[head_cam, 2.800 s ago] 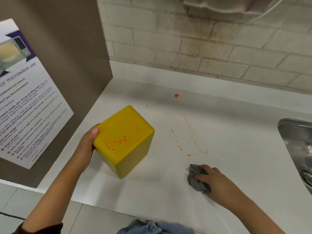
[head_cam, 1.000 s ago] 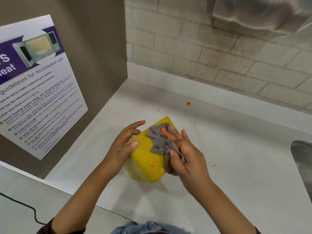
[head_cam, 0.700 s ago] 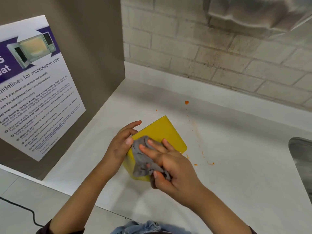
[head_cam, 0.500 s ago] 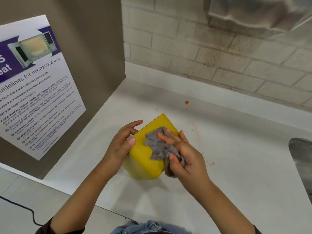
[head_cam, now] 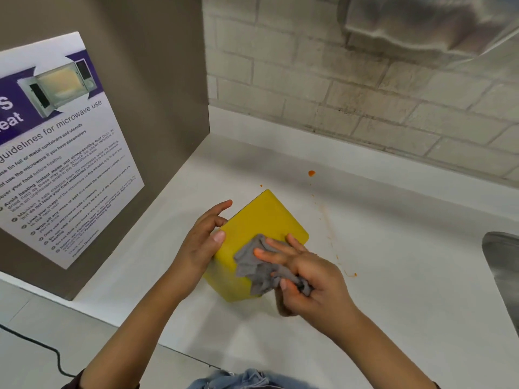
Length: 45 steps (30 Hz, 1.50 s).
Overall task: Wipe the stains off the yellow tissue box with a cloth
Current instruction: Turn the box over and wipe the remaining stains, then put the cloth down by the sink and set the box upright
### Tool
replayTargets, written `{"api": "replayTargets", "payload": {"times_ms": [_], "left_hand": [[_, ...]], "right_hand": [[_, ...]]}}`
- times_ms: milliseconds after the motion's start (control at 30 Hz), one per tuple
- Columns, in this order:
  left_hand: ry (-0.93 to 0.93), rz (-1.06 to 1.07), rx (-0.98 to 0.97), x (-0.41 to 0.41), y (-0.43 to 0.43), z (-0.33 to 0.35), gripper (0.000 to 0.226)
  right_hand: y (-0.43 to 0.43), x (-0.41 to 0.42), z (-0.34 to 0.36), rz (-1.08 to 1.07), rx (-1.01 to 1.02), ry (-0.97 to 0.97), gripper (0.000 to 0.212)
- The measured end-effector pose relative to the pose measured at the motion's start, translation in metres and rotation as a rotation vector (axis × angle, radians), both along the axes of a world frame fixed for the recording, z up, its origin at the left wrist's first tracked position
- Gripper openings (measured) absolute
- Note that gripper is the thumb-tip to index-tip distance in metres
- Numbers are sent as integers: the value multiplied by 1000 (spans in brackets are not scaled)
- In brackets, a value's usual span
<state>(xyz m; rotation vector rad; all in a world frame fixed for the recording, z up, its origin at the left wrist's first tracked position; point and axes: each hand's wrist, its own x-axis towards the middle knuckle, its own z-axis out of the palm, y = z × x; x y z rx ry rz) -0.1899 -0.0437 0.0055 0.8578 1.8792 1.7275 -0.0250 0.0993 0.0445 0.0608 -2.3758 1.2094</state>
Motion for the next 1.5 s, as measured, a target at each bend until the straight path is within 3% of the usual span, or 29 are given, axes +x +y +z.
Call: {"api": "replayTargets", "payload": {"times_ms": [100, 200, 300, 433, 567, 633, 700, 767, 867, 933, 1100, 1200, 1500], "left_hand": [[-18, -1, -30, 2, 1, 3, 54], [-43, 25, -22, 10, 3, 9, 38], [-82, 83, 27, 13, 3, 13, 62], [-128, 116, 2, 8, 3, 13, 109], [-165, 141, 39, 9, 3, 14, 84], [-152, 153, 28, 9, 2, 12, 73], [-99, 155, 21, 11, -1, 12, 53], [-40, 143, 6, 13, -5, 12, 41], [100, 122, -9, 19, -11, 11, 58], [235, 91, -72, 23, -10, 9, 62], [627, 63, -296, 33, -9, 2, 61], [770, 58, -414, 41, -6, -7, 66], [829, -46, -637, 58, 14, -34, 80]], "right_hand": [[8, -4, 1, -133, -184, -48, 22], [3, -21, 6, -244, -155, -58, 22], [-12, -34, 10, -201, -46, -34, 15], [-26, -30, 9, 34, 46, -16, 9], [-28, -8, 1, 138, 71, -34, 17], [-33, 8, -5, 70, -107, -31, 20], [-34, 20, -5, -103, -480, 5, 16], [-20, 22, -6, -375, -853, 3, 27], [10, 18, -13, -495, -1282, -52, 40], [25, 17, -21, -540, -1450, -24, 44], [38, 16, -41, -627, -1494, -90, 49], [41, 18, -46, -634, -1478, -97, 41], [49, 38, -57, -660, -1497, -82, 37]]}}
